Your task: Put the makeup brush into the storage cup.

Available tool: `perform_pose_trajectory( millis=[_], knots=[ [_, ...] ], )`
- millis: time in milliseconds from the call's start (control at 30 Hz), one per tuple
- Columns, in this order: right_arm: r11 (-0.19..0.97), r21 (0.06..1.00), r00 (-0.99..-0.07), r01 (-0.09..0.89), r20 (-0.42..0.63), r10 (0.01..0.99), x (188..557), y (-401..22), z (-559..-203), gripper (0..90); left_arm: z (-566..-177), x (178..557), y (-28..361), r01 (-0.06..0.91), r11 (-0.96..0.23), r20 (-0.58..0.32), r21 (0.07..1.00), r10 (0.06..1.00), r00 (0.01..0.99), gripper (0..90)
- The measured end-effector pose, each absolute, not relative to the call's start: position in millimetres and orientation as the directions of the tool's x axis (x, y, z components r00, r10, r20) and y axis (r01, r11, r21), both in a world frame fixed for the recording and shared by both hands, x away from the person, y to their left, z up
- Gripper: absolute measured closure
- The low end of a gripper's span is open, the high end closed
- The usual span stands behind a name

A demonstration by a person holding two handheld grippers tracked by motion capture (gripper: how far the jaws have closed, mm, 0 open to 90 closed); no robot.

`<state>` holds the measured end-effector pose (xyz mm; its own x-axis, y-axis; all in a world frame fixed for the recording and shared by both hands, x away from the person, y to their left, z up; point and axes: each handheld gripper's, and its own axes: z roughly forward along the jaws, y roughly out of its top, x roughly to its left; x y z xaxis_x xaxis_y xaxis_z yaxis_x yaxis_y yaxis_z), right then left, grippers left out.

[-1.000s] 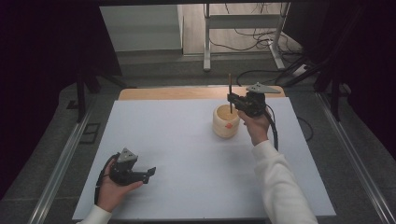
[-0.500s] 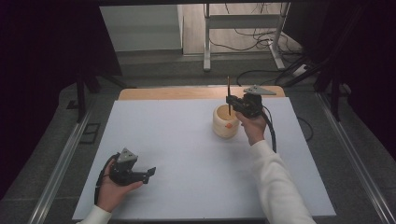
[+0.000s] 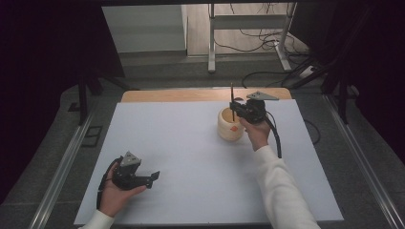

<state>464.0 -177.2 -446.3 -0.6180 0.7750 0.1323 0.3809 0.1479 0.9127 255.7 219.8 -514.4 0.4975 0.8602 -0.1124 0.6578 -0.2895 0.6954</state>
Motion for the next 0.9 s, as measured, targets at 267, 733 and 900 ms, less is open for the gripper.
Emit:
perform_pose_trajectory(
  millis=[267, 733, 900],
  knots=[
    [0.153, 0.909, -0.617, 0.388, 0.133, 0.775, 465, -176, -451, 83.6, -515, 256, 220, 0.658, -0.289, -0.113, 0.695, 0.860, 0.498, 12.4],
    [0.149, 0.911, -0.625, 0.385, 0.139, 0.768, 458, -183, -443, 24.8, -514, 256, 220, 0.657, -0.292, -0.111, 0.695, 0.859, 0.499, 12.4],
    [0.206, 0.901, -0.650, 0.382, 0.103, 0.753, 454, -185, -442, 19.0, -514, 256, 220, 0.656, -0.293, -0.109, 0.696, 0.860, 0.499, 12.4]
  ],
)
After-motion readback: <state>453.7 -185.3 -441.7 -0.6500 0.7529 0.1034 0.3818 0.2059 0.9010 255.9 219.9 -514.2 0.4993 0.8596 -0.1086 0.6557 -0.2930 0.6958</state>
